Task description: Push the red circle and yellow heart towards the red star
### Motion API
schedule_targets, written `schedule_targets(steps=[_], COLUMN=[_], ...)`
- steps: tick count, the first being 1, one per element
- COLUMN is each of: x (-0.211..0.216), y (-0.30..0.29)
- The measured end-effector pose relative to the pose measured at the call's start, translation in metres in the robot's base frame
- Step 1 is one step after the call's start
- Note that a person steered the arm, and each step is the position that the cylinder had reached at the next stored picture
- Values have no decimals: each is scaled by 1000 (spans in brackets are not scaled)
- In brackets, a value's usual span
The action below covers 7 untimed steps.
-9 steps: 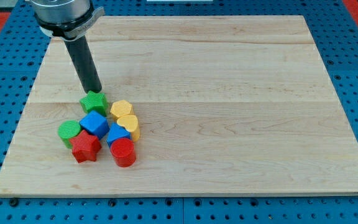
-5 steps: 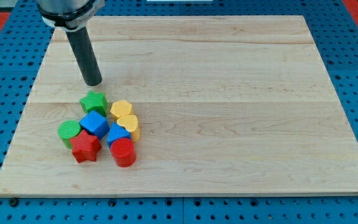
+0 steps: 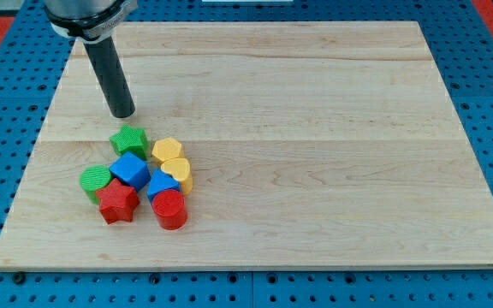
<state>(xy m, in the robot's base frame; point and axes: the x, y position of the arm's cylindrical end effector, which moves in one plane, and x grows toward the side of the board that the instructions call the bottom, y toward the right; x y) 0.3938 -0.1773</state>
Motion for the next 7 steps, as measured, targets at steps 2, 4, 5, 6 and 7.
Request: schedule_targets(steps=[2,4,5,6,7], x=[0,-1,-3,-6,-6], y=[-4,-6,-8,-13,-20])
